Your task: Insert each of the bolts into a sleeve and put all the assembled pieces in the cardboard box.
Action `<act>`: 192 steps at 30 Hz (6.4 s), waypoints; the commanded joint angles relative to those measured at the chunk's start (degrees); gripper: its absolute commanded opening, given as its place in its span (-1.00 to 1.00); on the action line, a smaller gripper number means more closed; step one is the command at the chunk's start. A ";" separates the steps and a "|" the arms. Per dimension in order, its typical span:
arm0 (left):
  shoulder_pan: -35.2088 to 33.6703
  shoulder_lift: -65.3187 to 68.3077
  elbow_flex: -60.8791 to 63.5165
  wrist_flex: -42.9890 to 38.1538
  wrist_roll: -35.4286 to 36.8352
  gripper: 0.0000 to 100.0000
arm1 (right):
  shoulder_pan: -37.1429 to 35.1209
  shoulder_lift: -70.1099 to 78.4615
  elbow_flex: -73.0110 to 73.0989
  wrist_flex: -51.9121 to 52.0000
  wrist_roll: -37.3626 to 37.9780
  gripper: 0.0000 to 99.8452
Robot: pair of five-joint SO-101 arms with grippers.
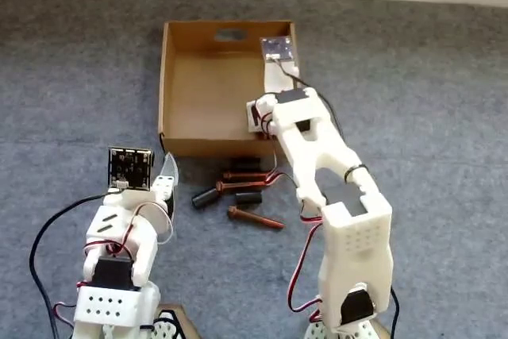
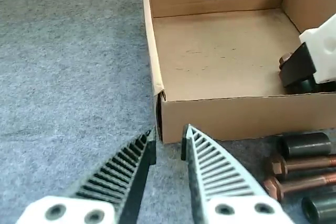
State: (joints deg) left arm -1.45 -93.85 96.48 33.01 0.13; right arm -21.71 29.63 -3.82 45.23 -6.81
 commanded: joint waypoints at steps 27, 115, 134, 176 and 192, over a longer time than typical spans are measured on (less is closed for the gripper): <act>0.75 -0.66 1.19 0.18 -0.53 -0.79 | 14.02 0.13 -44.09 34.42 -0.44 -0.97; -5.76 -0.75 1.01 -0.26 -0.53 -0.79 | 0.31 -46.55 -3.74 43.74 -0.53 -0.99; -11.47 -0.66 1.19 -2.11 -0.18 -0.79 | -15.87 -44.53 44.35 5.41 24.88 -0.74; -11.38 -0.66 1.19 -2.20 -0.35 -0.79 | -9.27 -39.69 33.27 14.46 19.25 -0.99; -11.38 -0.66 1.19 -2.02 -0.35 -0.79 | 17.89 -38.29 51.21 12.26 24.70 -0.99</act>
State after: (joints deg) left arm -12.62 -93.85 96.48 31.96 0.13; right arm -5.27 -8.70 44.97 60.97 15.34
